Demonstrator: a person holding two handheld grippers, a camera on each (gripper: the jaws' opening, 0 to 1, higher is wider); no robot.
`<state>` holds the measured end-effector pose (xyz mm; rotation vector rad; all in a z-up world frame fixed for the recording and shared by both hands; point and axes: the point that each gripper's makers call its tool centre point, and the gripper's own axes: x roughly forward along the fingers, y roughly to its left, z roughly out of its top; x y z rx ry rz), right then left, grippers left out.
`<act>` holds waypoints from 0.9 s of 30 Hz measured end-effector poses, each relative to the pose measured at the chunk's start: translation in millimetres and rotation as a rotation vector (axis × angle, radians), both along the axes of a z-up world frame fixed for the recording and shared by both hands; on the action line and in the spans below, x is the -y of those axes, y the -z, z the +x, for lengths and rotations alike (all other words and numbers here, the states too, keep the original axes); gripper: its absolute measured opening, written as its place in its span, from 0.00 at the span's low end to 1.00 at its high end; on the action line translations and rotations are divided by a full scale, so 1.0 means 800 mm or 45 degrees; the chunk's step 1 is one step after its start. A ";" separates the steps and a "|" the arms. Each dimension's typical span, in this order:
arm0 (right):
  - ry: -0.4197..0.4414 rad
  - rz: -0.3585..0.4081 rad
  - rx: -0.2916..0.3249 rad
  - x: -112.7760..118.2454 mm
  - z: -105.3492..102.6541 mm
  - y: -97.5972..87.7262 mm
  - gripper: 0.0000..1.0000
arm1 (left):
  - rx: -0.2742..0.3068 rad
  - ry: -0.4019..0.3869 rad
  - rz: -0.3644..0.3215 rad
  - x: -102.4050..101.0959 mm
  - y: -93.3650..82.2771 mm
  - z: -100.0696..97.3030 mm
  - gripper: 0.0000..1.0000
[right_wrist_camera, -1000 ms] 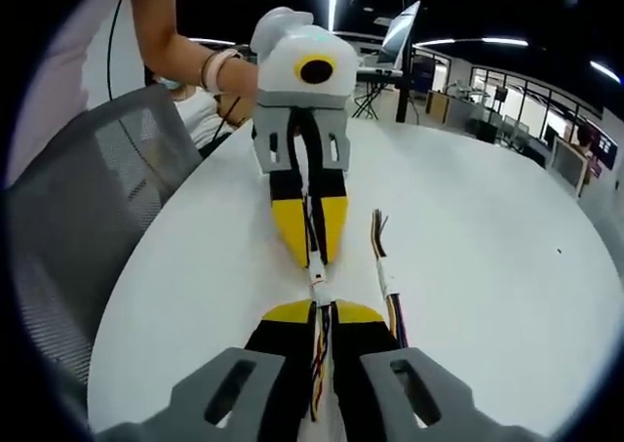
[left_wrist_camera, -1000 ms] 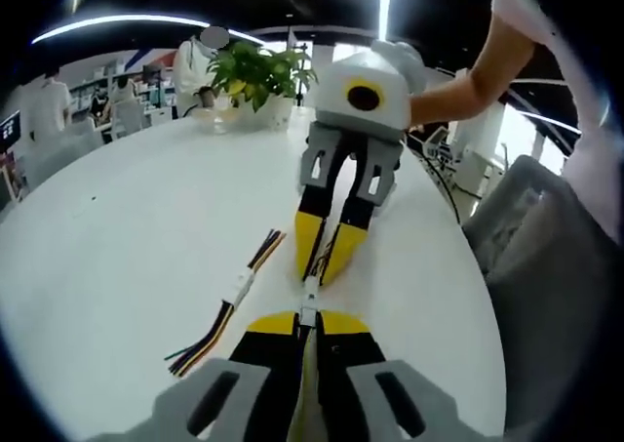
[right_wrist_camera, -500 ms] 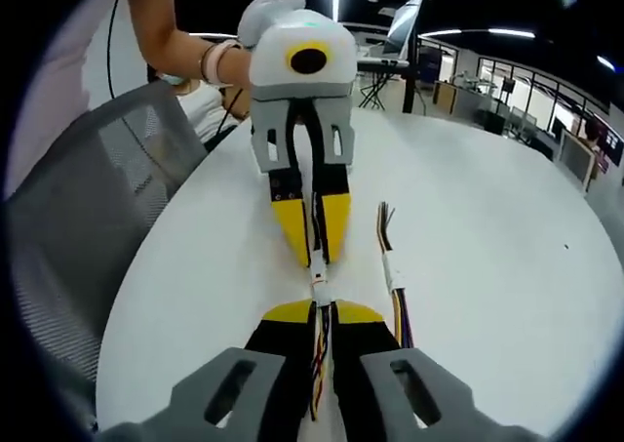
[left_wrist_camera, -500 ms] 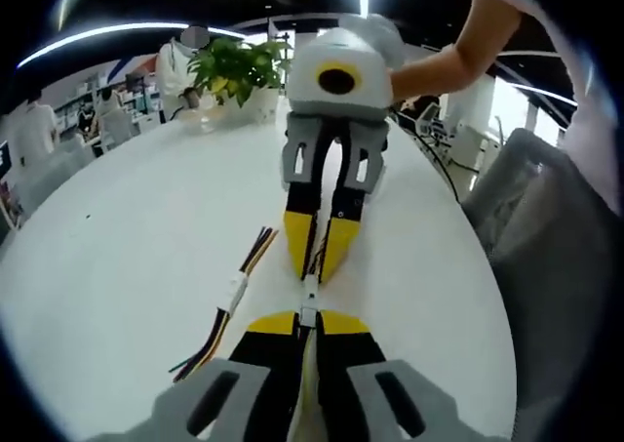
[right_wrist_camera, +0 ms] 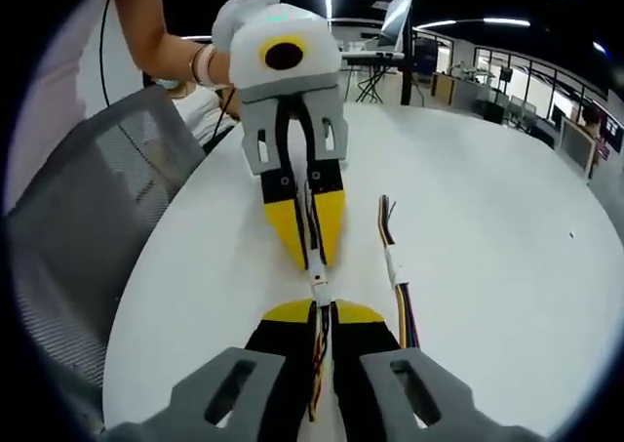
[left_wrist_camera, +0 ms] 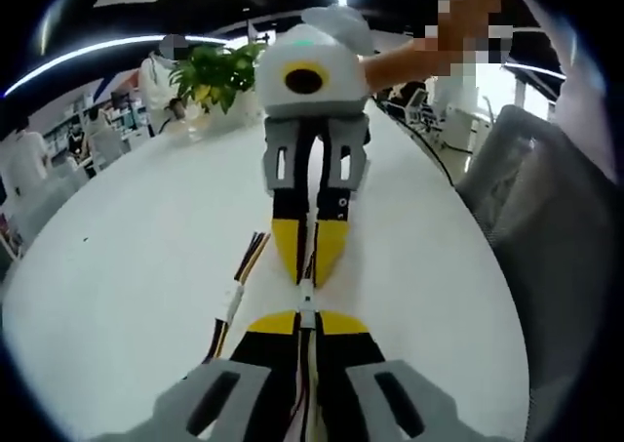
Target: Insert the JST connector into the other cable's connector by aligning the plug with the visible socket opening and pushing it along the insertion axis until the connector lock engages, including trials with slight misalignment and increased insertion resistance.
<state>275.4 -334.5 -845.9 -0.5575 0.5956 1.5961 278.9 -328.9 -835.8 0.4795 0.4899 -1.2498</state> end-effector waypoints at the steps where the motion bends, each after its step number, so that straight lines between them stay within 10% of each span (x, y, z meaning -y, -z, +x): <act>1: -0.003 0.000 0.001 -0.001 0.001 0.000 0.03 | 0.015 0.016 -0.001 0.002 -0.001 0.000 0.00; 27: -0.003 0.007 0.041 -0.006 0.013 0.006 0.02 | 0.097 0.077 0.043 0.003 0.007 0.011 0.00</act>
